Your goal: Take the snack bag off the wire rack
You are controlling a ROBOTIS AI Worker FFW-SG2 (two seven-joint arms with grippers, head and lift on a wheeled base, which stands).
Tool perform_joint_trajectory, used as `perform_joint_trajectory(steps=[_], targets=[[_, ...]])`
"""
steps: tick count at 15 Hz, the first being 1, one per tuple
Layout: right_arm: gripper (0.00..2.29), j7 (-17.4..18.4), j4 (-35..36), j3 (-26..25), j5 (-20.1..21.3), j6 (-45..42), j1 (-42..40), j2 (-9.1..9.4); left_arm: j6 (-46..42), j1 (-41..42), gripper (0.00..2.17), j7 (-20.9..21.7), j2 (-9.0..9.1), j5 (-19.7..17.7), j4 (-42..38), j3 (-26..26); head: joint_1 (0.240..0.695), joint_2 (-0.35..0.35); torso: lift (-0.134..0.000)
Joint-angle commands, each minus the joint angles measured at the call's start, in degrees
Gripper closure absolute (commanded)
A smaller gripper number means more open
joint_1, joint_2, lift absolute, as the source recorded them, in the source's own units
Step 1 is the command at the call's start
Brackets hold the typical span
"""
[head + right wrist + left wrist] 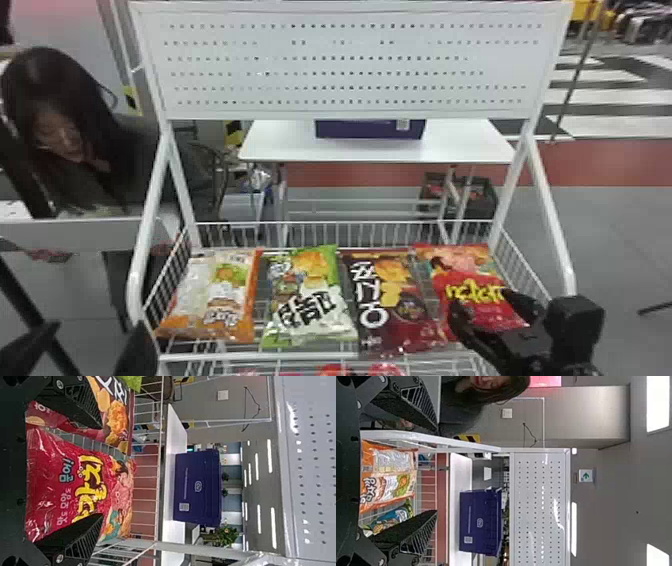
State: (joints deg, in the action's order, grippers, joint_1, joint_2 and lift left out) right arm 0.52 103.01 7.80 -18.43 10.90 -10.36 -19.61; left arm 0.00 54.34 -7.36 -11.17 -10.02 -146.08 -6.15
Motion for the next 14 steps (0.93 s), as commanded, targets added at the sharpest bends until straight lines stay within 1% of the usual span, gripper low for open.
perform_joint_trajectory(steps=[1, 5, 7, 8, 9, 10, 11, 12, 13, 14], targets=[[0.11, -0.1, -4.8, 0.9, 0.1, 0.1, 3.7, 0.19, 0.0, 0.1, 0.16, 0.0, -0.08, 0.2, 0.2, 0.1, 0.499, 0.0, 0.0], [0.11, -0.3, -13.6, 1.6, -0.6, 1.7, 9.8, -0.34, -0.2, 0.2, 0.16, 0.1, -0.17, 0.2, 0.2, 0.1, 0.499, 0.0, 0.0], [0.12, -0.5, -14.9, 2.0, -0.6, 2.1, 10.7, -0.34, -0.4, 0.2, 0.16, 0.1, -0.17, 0.2, 0.2, 0.1, 0.499, 0.0, 0.0], [0.19, -1.0, -14.9, 2.2, -0.6, 2.4, 10.9, -0.34, -0.2, 0.0, 0.16, 0.1, -0.26, 0.2, 0.3, 0.1, 0.499, 0.0, 0.0], [0.58, -2.2, -15.1, 2.3, -0.8, 2.8, 11.0, -0.34, -0.4, 0.0, 0.16, 0.1, -0.17, 0.2, 0.3, 0.1, 0.499, 0.0, 0.0], [1.22, -2.5, -15.0, 2.3, -1.0, 3.7, 11.0, -0.34, -0.2, 0.0, 0.16, 0.1, -0.26, 0.2, 0.4, 0.1, 0.499, 0.0, 0.0], [2.02, -2.5, -14.9, 2.3, -1.9, 4.0, 11.0, -0.34, -0.2, -0.2, 0.16, 0.1, -0.26, 0.2, 0.4, 0.0, 0.499, 0.0, 0.0], [2.13, -3.2, -14.9, 2.1, -2.4, 4.0, 10.6, -0.34, -0.2, -0.3, 0.16, 0.1, -0.26, 0.2, 0.4, 0.0, 0.499, 0.0, 0.0], [2.13, -3.9, -14.8, 2.0, -3.1, 3.8, 10.3, -0.34, -0.2, -0.3, 0.16, 0.0, -0.26, 0.2, 0.4, 0.0, 0.499, 0.0, 0.0], [2.22, -4.0, -14.2, 2.0, -3.4, 3.3, 9.8, -0.25, 0.0, -0.4, 0.16, 0.1, -0.34, 0.2, 0.4, 0.0, 0.499, 0.0, 0.0]])
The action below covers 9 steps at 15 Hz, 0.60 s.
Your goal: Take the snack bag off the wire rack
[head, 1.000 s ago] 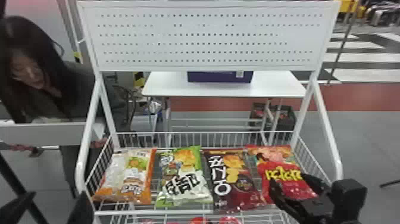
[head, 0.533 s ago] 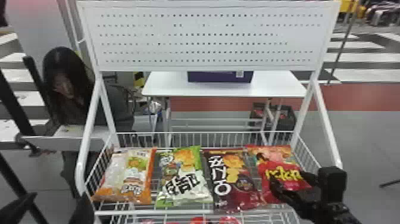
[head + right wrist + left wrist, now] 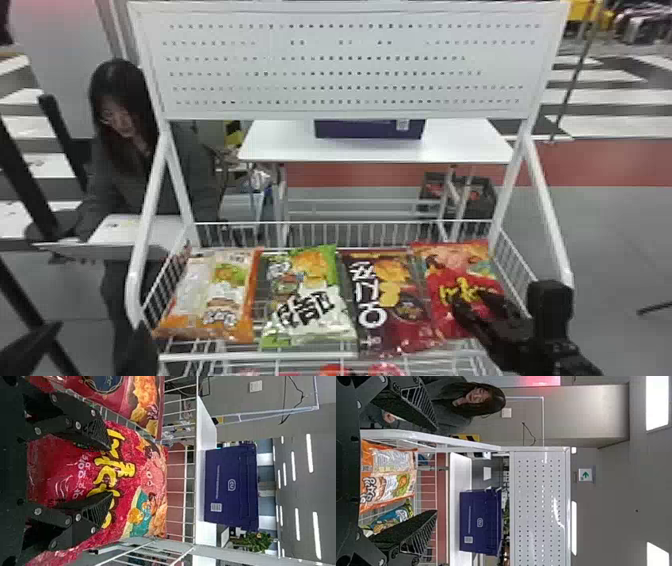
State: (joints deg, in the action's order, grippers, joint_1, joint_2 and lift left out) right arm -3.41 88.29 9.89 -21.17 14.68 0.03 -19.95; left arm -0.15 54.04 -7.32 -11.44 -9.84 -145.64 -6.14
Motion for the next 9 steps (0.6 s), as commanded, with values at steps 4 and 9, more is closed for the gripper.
perform_joint_trajectory(steps=[4, 9], targets=[[2.23, 0.9, 3.9, -1.4, -0.8, -1.4, -3.4, 0.0, 0.5, -0.5, 0.16, 0.0, -0.16, 0.0, 0.3, 0.1, 0.499, 0.0, 0.0], [2.23, 2.7, 10.8, -2.8, -1.2, -3.3, -7.2, -0.09, 0.5, -0.5, 0.16, 0.0, -0.07, 0.0, 0.3, 0.2, 0.499, 0.0, 0.0]])
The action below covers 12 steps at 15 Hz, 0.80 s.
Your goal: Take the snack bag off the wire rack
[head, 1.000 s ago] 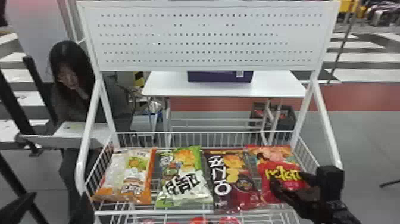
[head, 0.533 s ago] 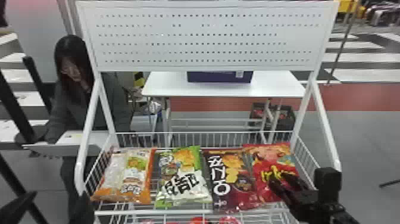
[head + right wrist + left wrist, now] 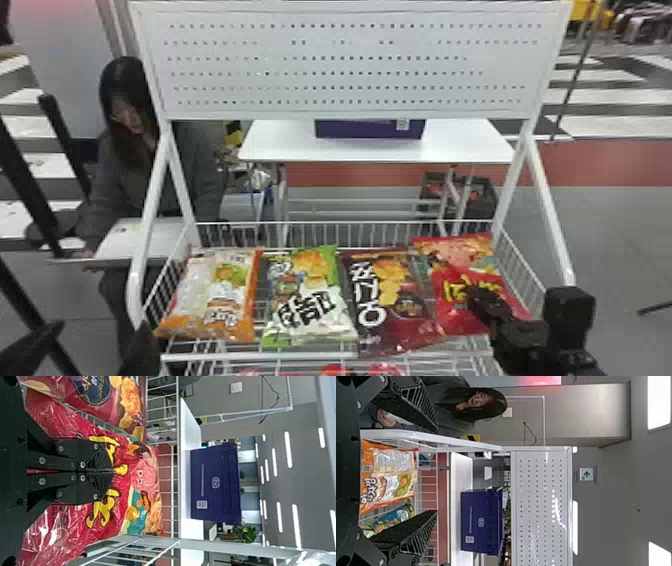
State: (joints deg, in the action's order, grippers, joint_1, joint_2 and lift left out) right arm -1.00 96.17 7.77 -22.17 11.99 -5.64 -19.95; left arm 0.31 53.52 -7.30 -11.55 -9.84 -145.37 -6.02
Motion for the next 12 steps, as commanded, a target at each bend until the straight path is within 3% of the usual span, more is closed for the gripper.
perform_joint_trajectory(steps=[1, 7, 12], targets=[[2.23, 0.6, 6.5, -1.1, -0.6, -0.6, -3.0, -0.26, 0.0, 0.0, 0.16, 0.0, 0.03, 0.0, 0.0, 0.0, 0.499, 0.0, 0.0], [2.23, 1.1, 26.0, -4.4, -2.9, -3.8, -15.5, -4.13, 0.0, 0.1, 0.16, -0.1, -0.06, 0.0, -0.3, 0.0, 0.499, 0.0, 0.0], [2.23, 3.4, 33.6, -9.3, -2.3, -17.1, -32.0, -4.83, -0.4, 0.0, 0.16, -0.1, -0.5, -0.4, -0.1, -0.1, 0.499, 0.0, 0.0]])
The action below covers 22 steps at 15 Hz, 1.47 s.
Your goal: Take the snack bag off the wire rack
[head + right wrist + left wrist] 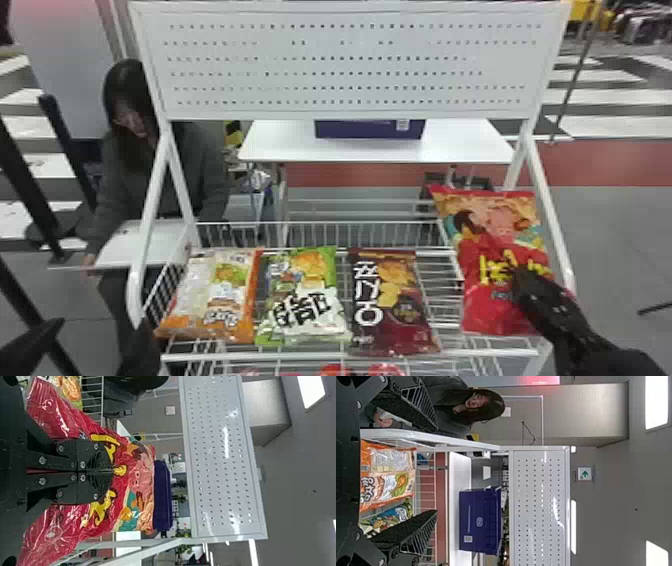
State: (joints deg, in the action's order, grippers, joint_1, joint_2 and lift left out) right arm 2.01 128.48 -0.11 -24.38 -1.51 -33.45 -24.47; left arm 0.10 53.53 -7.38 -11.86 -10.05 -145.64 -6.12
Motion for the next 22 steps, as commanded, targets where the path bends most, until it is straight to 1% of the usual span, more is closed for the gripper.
perform_joint_trajectory(steps=[1, 4, 6, 7, 9, 14, 17, 22], targets=[[2.23, 0.4, 2.0, -2.6, -0.7, -6.3, -6.9, -0.4, -0.1, -0.1, 0.16, 0.0, -0.18, -0.1, 0.3, -0.1, 0.499, 0.0, 0.0], [2.23, 0.8, 4.1, -4.6, -1.0, -9.9, -12.6, -0.4, -0.1, -0.2, 0.16, -0.1, -0.53, -0.2, 0.4, -0.1, 0.499, 0.0, 0.0], [2.23, 1.1, 5.1, -5.3, -1.0, -13.8, -15.9, -0.93, -0.1, -0.2, 0.16, -0.1, -0.62, -0.4, 0.4, -0.2, 0.499, 0.0, 0.0], [2.23, 1.1, 5.4, -5.5, -0.9, -14.0, -16.4, -1.1, -0.1, -0.2, 0.16, -0.2, -0.71, -0.4, 0.4, -0.3, 0.499, 0.0, 0.0], [2.23, 1.7, 5.4, -6.5, -0.9, -14.0, -17.3, -1.19, -0.3, -0.1, 0.16, -0.2, -0.8, -0.5, 0.4, -0.4, 0.499, 0.0, 0.0], [2.23, 1.9, 5.5, -8.0, -1.2, -13.8, -18.8, -1.37, -0.5, 0.3, 0.16, -0.3, -0.8, -0.9, 0.1, -0.9, 0.499, 0.0, 0.0], [2.23, 1.9, 6.0, -8.1, -1.1, -13.5, -19.1, -1.46, -0.5, 0.3, 0.16, -0.3, -0.8, -0.9, 0.0, -0.8, 0.499, 0.0, 0.0], [2.23, 2.5, 7.3, -8.1, -1.1, -9.9, -19.1, -1.46, -0.5, 0.4, 0.16, -0.3, -0.71, -0.9, 0.0, -0.9, 0.499, 0.0, 0.0]])
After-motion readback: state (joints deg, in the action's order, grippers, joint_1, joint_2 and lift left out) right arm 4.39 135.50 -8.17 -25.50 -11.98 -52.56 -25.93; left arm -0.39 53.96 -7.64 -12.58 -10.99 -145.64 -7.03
